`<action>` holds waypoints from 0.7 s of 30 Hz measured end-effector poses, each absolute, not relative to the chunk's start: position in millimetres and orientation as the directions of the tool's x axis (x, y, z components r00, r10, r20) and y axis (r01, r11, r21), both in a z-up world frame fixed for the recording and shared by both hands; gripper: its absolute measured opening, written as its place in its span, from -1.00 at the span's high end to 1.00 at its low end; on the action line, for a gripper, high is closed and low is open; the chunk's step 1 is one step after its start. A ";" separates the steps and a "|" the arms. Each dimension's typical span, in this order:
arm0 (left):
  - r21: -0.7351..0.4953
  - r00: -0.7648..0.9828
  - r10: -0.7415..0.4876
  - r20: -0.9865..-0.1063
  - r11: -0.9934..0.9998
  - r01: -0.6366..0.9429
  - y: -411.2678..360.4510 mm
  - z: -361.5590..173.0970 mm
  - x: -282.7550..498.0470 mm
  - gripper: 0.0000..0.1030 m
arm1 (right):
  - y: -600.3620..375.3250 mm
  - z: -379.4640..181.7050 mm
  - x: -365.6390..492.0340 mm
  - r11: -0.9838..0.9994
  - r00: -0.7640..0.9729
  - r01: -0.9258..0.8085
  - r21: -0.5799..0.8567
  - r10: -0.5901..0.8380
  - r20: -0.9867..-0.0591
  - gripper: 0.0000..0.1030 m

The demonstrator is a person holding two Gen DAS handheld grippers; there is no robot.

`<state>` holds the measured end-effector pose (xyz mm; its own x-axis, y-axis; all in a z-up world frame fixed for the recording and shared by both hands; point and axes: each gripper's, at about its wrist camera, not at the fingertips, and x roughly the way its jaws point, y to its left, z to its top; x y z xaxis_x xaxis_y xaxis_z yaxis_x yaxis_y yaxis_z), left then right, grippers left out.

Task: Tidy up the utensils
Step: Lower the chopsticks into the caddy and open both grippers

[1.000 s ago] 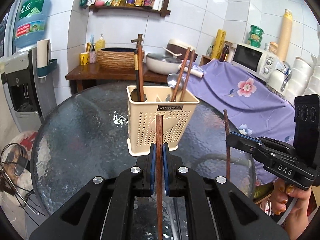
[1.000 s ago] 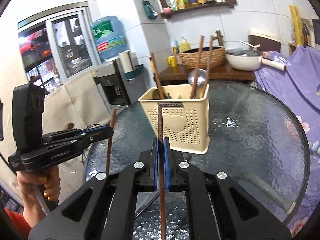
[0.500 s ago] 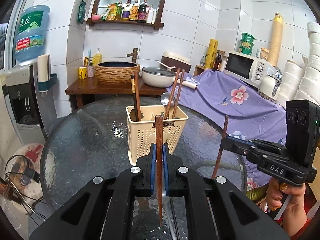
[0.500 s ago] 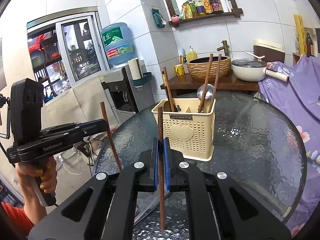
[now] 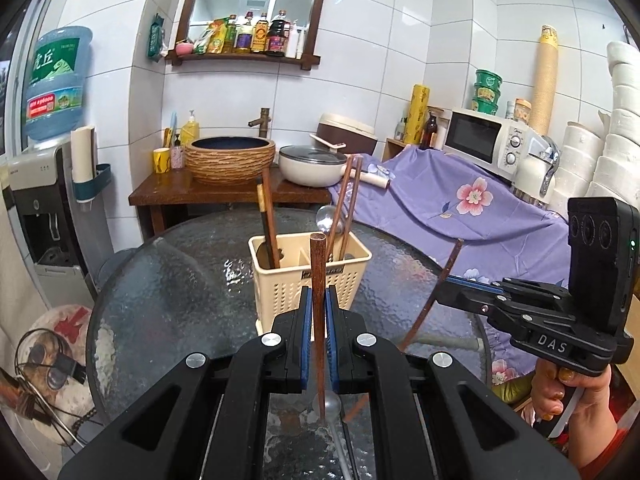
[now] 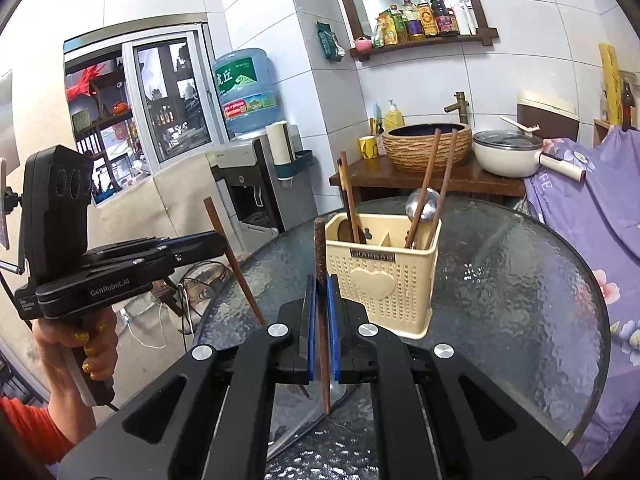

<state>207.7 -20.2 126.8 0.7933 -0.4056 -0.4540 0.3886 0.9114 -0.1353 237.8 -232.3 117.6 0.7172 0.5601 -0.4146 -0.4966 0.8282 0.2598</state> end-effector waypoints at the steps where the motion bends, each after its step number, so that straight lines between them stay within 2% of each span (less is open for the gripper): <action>1: -0.128 0.796 -0.405 -0.450 0.911 0.392 -20.9 130.6 208.7 0.87 | -233.5 120.0 240.3 0.825 0.715 -0.500 0.265 0.565 -0.411 0.88; 12: -0.107 0.824 -0.424 -0.375 0.903 0.415 -25.8 209.8 242.7 0.87 | -230.7 202.9 266.6 0.823 0.747 -0.535 0.193 0.567 -0.348 0.88; 18: -0.056 0.884 -0.346 -0.315 0.936 0.347 -36.4 265.4 272.1 0.87 | -230.9 265.3 290.8 0.863 0.818 -0.487 0.136 0.505 -0.276 0.88; 21: -0.051 0.896 -0.317 -0.310 0.947 0.318 -41.5 273.9 288.5 0.87 | -231.2 280.3 306.9 0.890 0.854 -0.441 0.120 0.457 -0.249 0.88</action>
